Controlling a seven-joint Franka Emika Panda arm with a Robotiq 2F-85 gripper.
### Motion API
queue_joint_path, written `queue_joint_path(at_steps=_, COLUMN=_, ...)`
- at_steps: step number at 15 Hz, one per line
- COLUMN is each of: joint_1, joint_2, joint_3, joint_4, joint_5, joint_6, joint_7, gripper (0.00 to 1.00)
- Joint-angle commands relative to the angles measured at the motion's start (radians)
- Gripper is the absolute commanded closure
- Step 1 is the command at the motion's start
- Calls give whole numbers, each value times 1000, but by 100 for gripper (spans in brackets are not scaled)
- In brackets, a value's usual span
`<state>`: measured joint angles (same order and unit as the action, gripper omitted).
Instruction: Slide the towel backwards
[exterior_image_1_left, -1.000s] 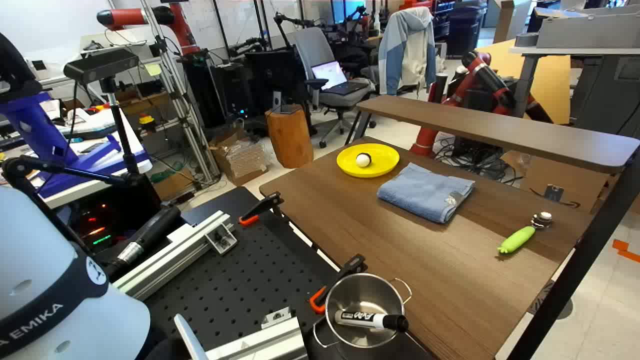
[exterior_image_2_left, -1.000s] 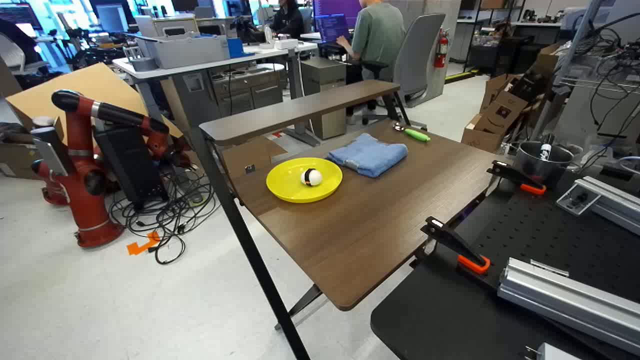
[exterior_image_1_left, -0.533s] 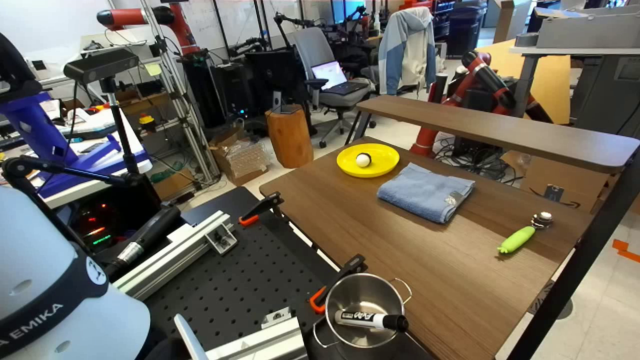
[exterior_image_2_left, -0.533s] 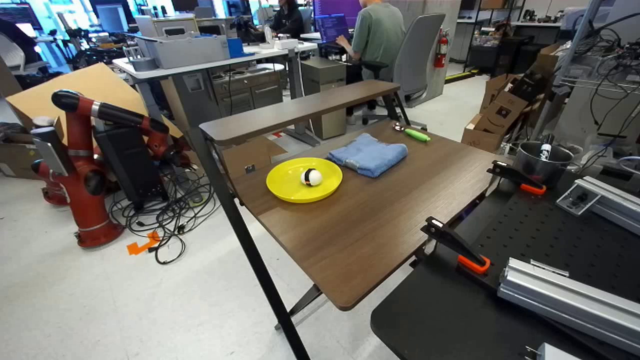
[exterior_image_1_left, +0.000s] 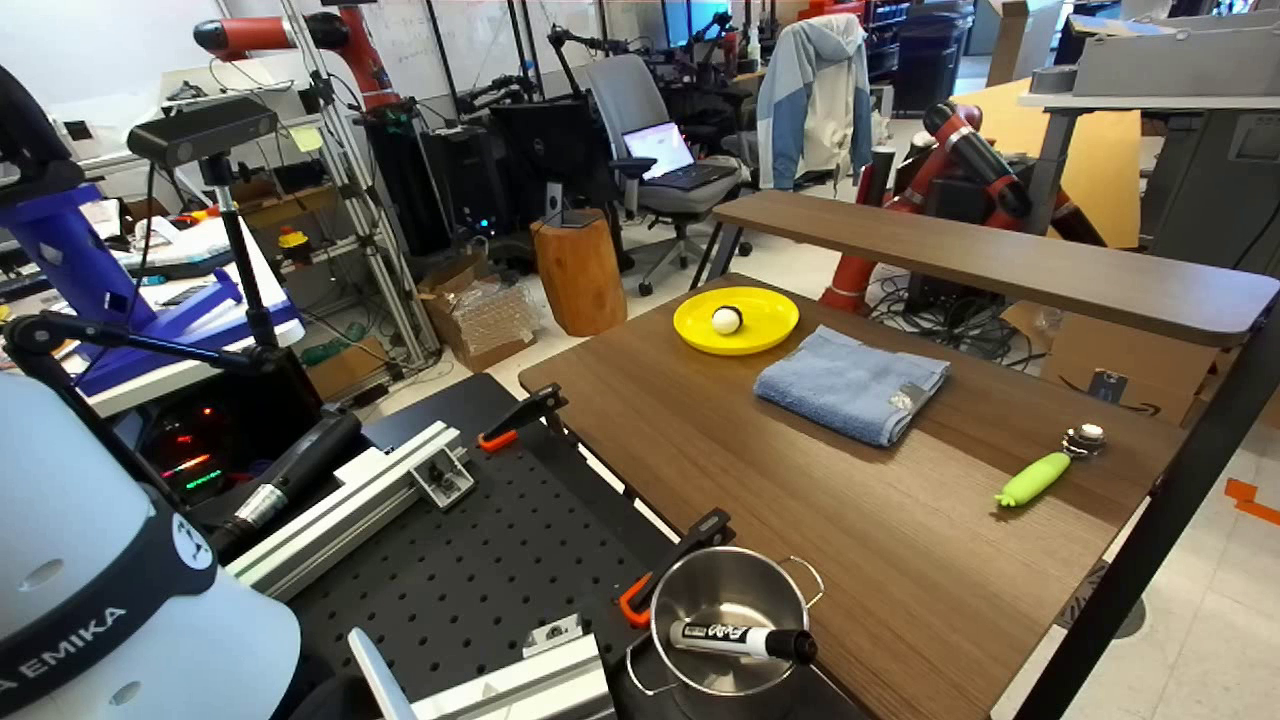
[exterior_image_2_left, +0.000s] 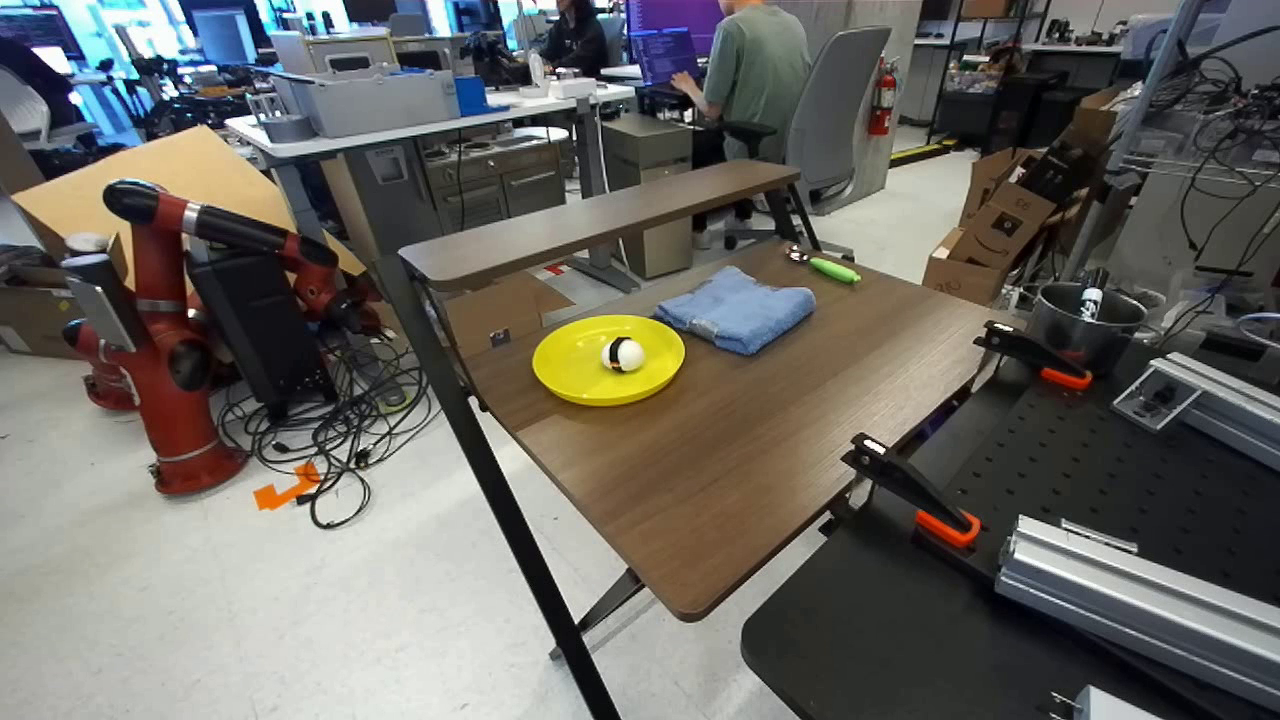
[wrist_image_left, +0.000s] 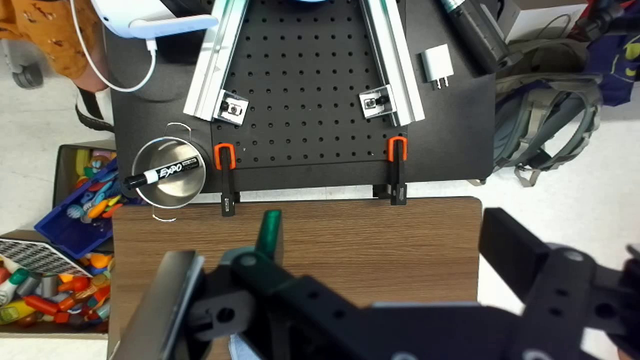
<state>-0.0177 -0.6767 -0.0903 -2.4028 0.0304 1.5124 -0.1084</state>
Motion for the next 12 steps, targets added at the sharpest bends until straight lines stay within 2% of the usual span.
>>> queue_joint_path(at_steps=1, joint_1=-5, joint_2=1, joint_3=4, joint_4=2, joint_5=2, joint_6=-2, joint_7=-3, gripper=0)
queue_joint_path(at_steps=7, joint_1=-6, joint_2=15, joint_3=4, joint_4=-28, joint_5=13, joint_6=111, joint_7=5, gripper=0)
queue_joint_path(at_steps=12, joint_1=-5, joint_2=137, joint_3=-1, joint_4=-27, joint_5=12, joint_6=256, joint_7=-1, gripper=0)
